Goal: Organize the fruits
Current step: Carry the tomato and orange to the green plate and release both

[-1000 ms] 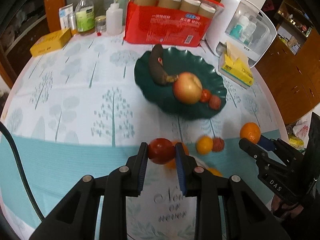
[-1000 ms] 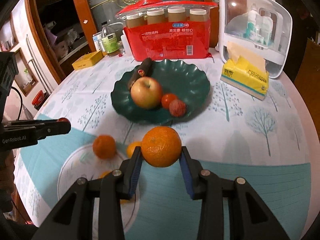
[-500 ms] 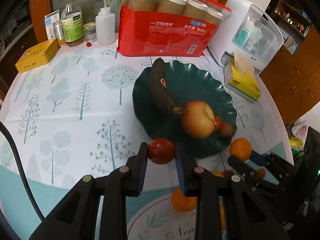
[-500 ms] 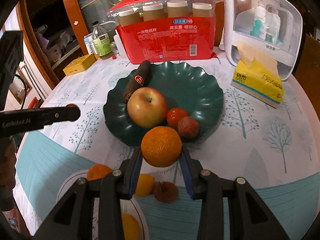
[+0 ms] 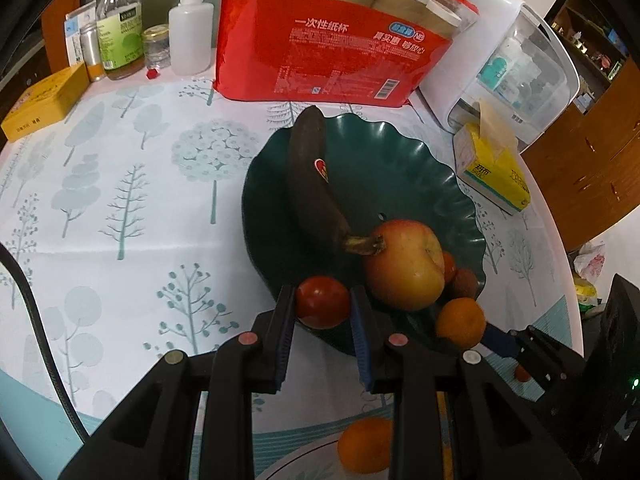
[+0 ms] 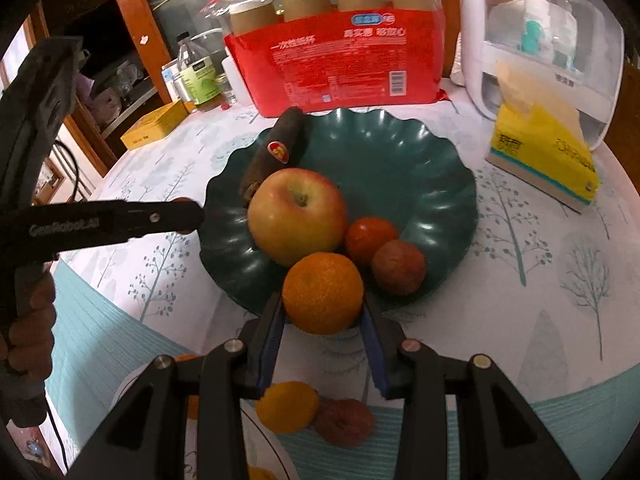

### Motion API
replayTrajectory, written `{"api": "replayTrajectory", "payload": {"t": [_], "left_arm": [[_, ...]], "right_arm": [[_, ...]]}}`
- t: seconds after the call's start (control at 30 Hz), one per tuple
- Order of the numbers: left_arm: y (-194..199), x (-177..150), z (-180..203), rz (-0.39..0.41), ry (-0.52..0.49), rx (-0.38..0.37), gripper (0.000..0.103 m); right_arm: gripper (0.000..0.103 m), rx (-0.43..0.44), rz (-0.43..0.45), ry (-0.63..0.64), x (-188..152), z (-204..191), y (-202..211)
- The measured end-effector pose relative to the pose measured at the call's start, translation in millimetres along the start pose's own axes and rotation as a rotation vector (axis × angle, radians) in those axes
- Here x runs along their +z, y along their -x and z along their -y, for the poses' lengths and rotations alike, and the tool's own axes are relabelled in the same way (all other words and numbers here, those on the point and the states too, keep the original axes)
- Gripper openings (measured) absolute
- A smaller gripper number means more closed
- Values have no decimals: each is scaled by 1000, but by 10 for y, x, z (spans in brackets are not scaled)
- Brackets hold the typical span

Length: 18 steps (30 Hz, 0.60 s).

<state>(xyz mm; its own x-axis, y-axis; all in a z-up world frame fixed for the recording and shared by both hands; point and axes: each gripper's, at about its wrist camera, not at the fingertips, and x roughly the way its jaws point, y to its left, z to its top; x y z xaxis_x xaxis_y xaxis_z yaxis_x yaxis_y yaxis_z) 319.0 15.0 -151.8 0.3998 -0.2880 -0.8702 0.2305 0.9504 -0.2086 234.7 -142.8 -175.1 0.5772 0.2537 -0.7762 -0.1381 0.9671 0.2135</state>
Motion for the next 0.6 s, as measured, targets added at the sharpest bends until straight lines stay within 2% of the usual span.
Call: {"api": "replayTrajectory", "payload": {"t": [0.13, 0.3, 0.6], "left_arm": [[-85, -12, 4, -14, 2, -5, 29], [-72, -22, 7, -4, 8, -10, 48], [89, -56, 33, 6, 12, -13, 48]], "right_arm": [[39, -2, -2, 6, 2, -35, -44], [40, 8, -4, -2, 2, -17, -44], [46, 4, 14, -23, 12, -14, 80]]}}
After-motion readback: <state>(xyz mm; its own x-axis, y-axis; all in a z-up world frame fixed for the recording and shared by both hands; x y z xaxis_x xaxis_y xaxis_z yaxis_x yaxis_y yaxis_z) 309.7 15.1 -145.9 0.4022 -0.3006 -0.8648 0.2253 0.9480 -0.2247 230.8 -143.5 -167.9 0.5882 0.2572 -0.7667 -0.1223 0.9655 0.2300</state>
